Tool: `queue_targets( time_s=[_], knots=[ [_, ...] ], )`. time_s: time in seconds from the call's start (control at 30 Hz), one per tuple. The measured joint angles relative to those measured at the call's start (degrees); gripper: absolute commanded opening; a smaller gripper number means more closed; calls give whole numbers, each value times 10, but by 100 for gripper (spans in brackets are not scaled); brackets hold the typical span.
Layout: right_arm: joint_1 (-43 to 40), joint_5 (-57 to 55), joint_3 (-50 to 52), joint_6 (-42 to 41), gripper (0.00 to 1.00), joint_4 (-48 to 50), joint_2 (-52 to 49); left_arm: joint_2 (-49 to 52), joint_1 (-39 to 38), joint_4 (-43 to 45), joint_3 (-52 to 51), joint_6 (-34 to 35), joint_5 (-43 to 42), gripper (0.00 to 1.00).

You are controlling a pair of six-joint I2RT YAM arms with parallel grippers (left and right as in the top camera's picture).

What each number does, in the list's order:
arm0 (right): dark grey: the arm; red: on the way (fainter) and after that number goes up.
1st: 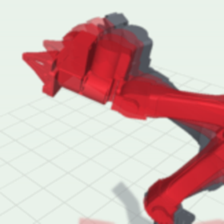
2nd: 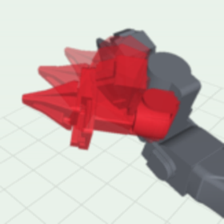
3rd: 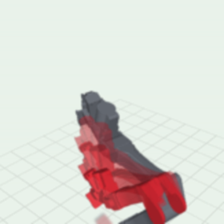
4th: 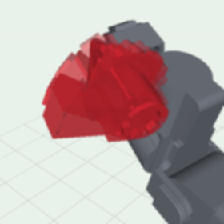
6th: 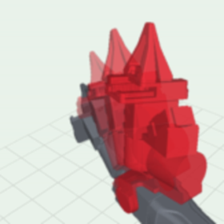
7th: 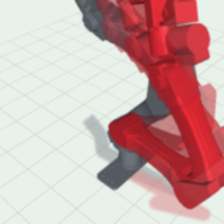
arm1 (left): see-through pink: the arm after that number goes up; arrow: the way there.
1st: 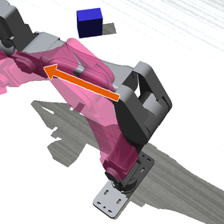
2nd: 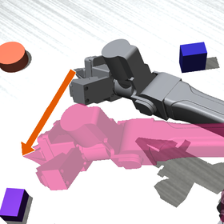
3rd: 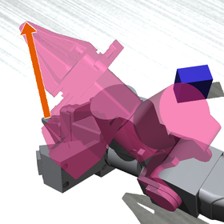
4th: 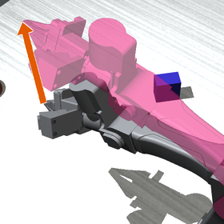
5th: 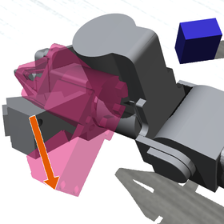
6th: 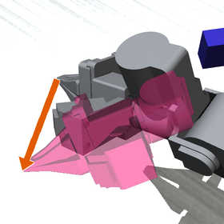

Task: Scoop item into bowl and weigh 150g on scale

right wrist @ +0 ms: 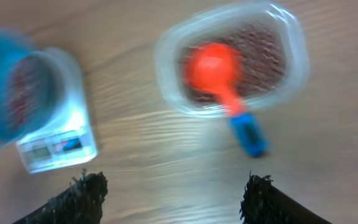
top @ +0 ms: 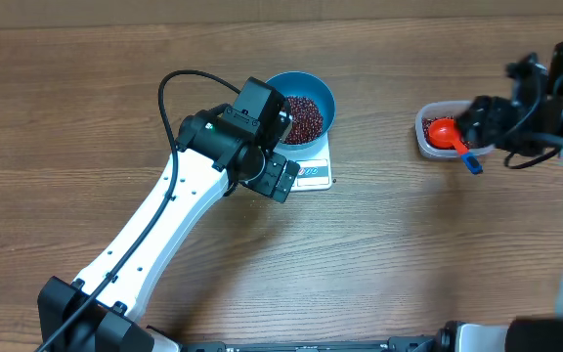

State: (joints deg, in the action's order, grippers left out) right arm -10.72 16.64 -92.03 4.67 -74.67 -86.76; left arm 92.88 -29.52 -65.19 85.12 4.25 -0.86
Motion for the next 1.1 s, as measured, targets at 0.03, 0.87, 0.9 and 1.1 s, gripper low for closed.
queue_targets(
  time_s=[0.03,0.87,0.9,1.1],
  knots=[
    [18,19,-1,19,100,-5,12,0,0,0,0,0,0,100],
    [186,97,-2,162,100,-21,26,0,0,0,0,0,0,100],
    [186,90,-2,162,100,-21,26,0,0,0,0,0,0,100],
    [186,67,-2,162,100,-21,26,0,0,0,0,0,0,99]
  ],
)
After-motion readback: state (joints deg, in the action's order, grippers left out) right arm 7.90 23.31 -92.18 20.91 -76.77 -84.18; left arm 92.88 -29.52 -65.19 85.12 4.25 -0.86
